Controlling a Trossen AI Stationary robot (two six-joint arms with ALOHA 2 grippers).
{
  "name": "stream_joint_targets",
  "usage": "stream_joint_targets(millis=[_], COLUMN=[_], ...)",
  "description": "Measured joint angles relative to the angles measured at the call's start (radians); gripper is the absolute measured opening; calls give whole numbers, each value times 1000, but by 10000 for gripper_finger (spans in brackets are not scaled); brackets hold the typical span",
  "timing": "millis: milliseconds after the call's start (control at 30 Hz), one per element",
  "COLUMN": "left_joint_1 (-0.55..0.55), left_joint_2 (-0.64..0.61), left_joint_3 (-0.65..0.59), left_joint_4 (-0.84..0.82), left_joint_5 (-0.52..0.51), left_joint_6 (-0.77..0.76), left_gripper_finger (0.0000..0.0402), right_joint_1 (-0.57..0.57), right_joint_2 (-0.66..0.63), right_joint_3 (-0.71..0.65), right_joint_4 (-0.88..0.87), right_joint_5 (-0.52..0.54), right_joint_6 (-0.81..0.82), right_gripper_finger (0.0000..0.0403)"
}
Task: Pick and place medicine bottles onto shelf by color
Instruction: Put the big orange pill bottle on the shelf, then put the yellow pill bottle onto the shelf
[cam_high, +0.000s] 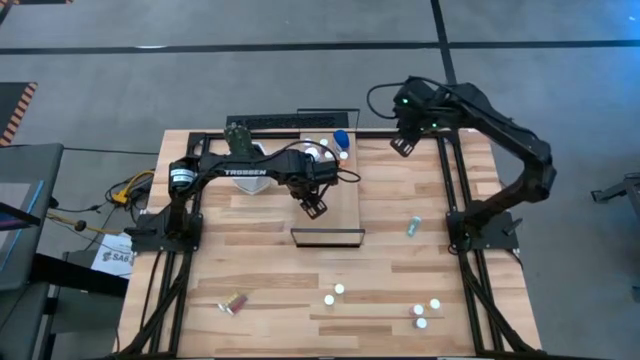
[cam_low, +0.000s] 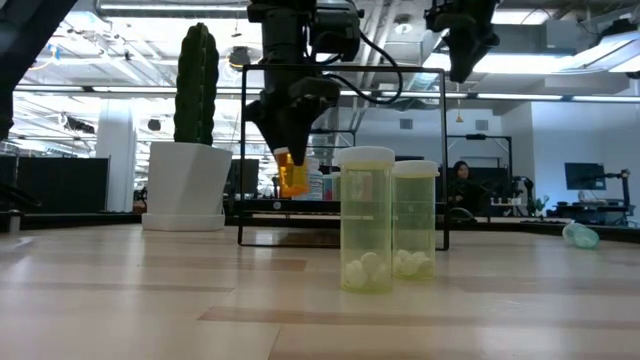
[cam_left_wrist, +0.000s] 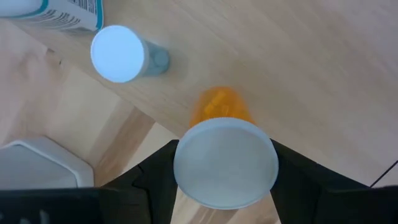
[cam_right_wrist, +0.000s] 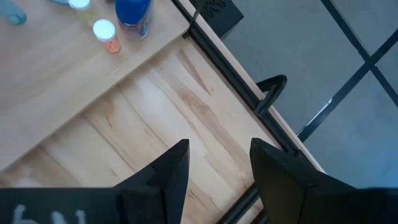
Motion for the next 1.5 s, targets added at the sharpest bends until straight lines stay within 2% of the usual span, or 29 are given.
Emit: stream_joint_targets(millis=[433,667,1267,1500], left_joint_1=[0,1,4,3], left_joint_2=[42,46,51,50], left_joint_3=[2,8,90,188], left_joint_4=[17,27,-47,-145], left_joint_5=[2,-32,-26,-26], left_joint_6=[12,12,29,26], left_gripper_finger=[190,193,276,286], right_joint_1=[0,0,0,0], right_joint_2=[-63,-61,-61,-61], right_joint_3=[0,-1,-1,-1], right_joint_4=[-35,-50,-60,-66], right_joint_5=[0,0,-1,-1], right_joint_6=[0,0,0,-1], right_gripper_finger=[191,191,191,191])
